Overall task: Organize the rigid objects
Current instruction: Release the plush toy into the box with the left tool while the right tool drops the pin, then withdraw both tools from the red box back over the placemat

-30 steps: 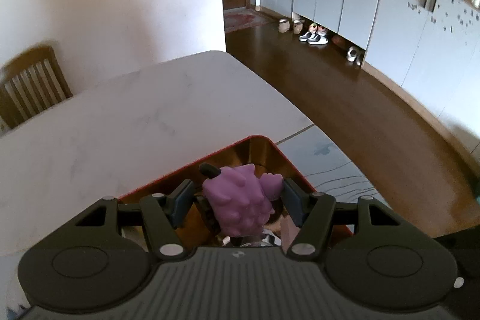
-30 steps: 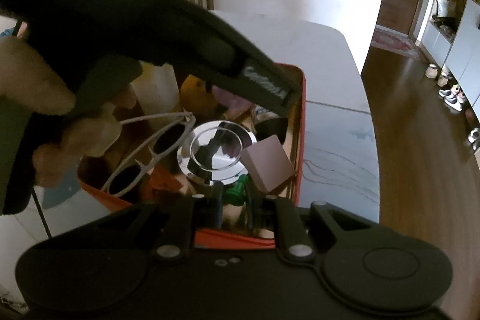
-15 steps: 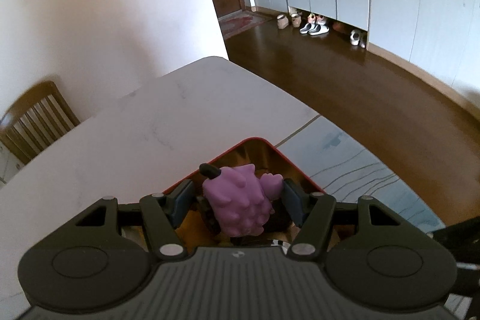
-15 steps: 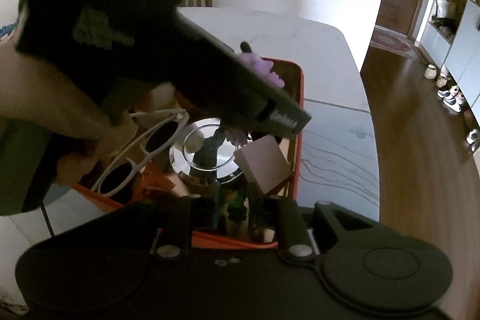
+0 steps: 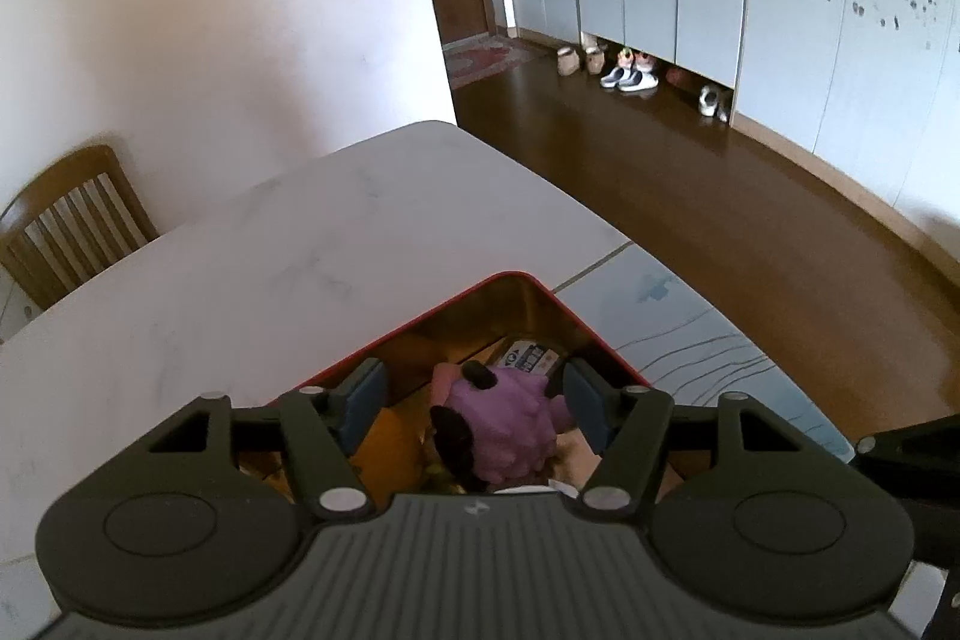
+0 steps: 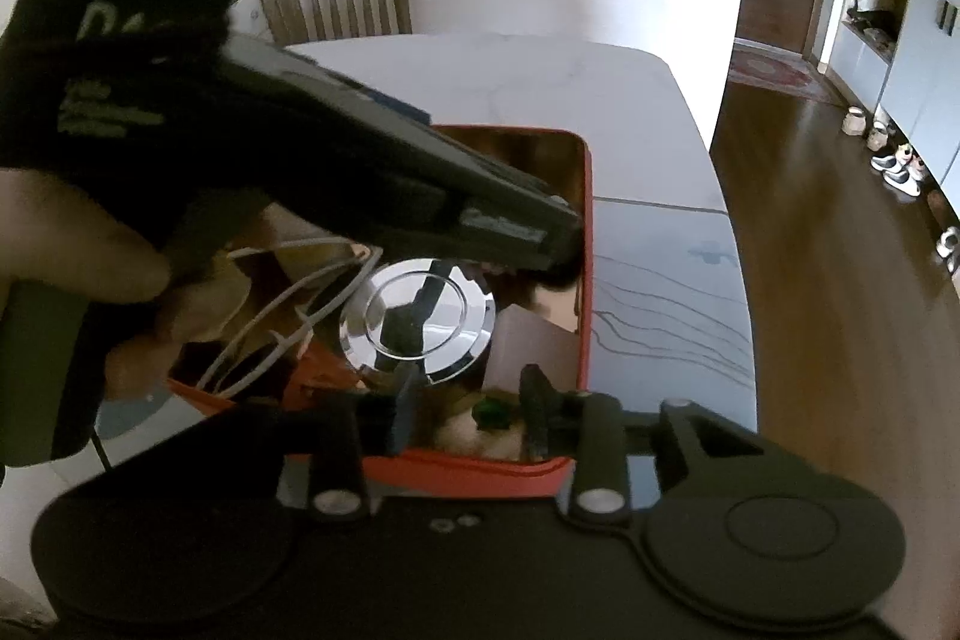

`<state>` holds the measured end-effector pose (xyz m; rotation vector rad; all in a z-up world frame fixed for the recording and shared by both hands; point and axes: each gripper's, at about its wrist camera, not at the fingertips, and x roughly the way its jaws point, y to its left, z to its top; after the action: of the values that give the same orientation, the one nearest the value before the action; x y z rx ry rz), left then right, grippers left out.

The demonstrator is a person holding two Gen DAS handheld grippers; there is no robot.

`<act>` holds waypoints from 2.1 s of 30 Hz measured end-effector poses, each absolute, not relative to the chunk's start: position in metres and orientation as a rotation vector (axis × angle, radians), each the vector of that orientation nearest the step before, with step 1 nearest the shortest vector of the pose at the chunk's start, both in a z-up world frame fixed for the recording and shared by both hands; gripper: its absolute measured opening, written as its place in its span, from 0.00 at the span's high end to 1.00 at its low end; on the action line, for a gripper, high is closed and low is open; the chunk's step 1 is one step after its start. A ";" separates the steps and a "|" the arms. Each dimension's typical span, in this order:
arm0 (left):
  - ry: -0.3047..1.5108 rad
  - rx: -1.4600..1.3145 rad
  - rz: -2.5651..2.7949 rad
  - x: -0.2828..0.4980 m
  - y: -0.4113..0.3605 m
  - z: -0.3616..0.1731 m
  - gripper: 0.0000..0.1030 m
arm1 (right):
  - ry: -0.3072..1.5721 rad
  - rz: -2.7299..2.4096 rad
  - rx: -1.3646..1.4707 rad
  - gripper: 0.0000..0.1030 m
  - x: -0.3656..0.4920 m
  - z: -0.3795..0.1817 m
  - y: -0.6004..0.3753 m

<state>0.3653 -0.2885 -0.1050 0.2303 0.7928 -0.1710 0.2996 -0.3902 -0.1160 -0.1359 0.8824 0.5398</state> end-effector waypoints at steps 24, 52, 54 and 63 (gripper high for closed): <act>0.697 0.075 -0.221 0.276 -0.213 -0.041 0.30 | 0.793 0.507 -0.084 0.38 0.247 -0.063 -0.370; 0.687 -0.010 -0.057 0.209 -0.006 -0.048 0.16 | 0.759 0.643 -0.114 0.01 0.187 -0.077 -0.201; 0.700 -0.010 -0.045 0.213 0.007 -0.056 0.16 | 0.767 0.656 -0.128 0.01 0.189 -0.082 -0.187; 0.784 -0.030 -0.047 0.229 0.037 -0.101 0.16 | 0.766 0.741 -0.256 0.04 0.198 -0.109 -0.129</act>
<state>0.2288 0.0366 -0.1008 -0.0303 0.7844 -0.0474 0.1983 -0.1294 -0.1092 -0.2557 0.7658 0.7414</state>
